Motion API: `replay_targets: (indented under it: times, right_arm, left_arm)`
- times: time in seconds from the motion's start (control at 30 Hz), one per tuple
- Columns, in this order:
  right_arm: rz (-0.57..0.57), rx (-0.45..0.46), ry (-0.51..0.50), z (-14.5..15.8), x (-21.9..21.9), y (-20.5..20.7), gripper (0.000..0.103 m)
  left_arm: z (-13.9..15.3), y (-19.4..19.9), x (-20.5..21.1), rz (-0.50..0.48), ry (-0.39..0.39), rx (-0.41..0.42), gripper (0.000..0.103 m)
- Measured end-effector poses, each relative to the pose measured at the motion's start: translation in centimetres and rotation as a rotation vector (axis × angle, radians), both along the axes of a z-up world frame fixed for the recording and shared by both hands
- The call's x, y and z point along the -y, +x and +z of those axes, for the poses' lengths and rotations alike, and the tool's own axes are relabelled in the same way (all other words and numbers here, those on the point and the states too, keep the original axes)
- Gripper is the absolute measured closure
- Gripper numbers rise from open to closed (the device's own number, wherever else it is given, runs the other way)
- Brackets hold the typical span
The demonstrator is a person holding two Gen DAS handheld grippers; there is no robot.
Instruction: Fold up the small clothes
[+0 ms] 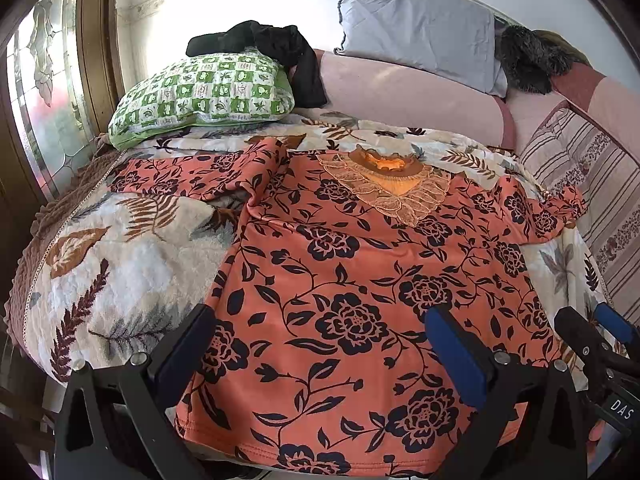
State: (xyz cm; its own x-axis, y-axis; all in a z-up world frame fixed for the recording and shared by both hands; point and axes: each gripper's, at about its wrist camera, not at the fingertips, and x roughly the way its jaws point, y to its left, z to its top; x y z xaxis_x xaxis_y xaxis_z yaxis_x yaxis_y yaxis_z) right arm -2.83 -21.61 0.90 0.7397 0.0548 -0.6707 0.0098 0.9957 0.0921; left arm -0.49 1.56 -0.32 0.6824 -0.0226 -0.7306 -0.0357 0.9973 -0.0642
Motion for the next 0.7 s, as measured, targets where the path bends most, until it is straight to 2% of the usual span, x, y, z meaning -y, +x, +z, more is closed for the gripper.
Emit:
replay_targets:
  times: [0.7]
  right_arm:
    - [0.010, 0.016, 0.000, 0.67, -0.38, 0.02, 0.000]
  left_arm:
    - [0.03, -0.05, -0.21, 0.000, 0.005, 0.001, 0.000]
